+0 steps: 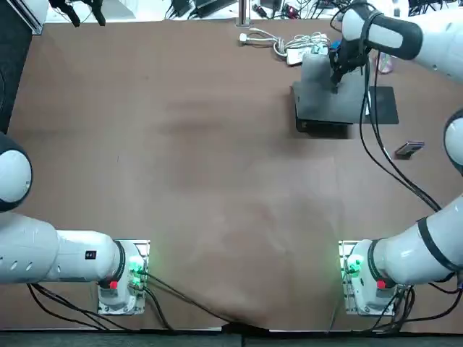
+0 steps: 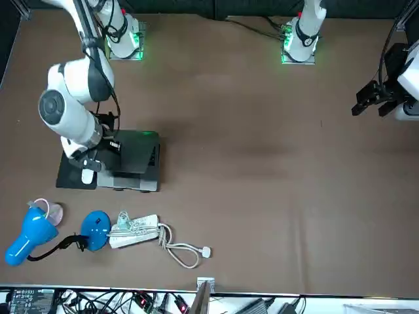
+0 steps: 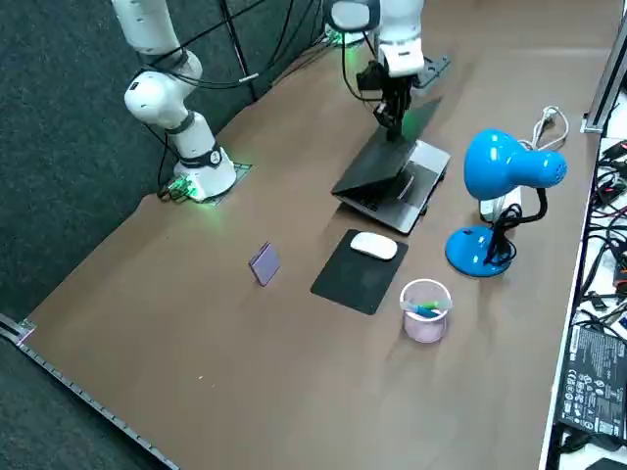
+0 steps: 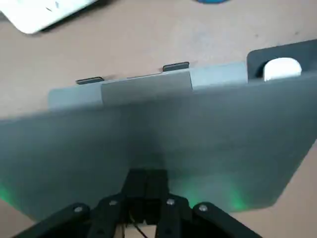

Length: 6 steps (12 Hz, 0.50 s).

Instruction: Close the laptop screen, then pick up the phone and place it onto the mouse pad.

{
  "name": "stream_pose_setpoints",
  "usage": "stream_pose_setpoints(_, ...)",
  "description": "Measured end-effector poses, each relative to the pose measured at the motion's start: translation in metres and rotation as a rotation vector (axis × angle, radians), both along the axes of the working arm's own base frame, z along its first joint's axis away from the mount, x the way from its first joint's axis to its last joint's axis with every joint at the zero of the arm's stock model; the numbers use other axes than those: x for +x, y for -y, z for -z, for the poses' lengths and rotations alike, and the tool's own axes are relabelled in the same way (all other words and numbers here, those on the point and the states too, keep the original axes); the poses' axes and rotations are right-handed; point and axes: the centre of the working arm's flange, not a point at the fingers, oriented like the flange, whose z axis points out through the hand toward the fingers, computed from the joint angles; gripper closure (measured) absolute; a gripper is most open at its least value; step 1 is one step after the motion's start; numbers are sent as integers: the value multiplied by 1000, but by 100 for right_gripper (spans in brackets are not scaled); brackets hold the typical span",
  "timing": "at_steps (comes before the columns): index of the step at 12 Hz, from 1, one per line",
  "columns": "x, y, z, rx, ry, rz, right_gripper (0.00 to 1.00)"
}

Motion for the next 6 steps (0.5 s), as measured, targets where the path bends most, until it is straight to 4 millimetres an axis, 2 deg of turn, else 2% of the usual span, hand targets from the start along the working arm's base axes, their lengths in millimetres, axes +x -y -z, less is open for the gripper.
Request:
stream_pose_setpoints(1,2,0,13,-2,-9,1,98)
stream_pose_setpoints(2,6,1,39,-7,-37,5,98)
stream_pose_setpoints(4,10,5,59,-13,-63,14,98)
stream_pose_setpoints(6,13,8,71,-16,-78,20,98)
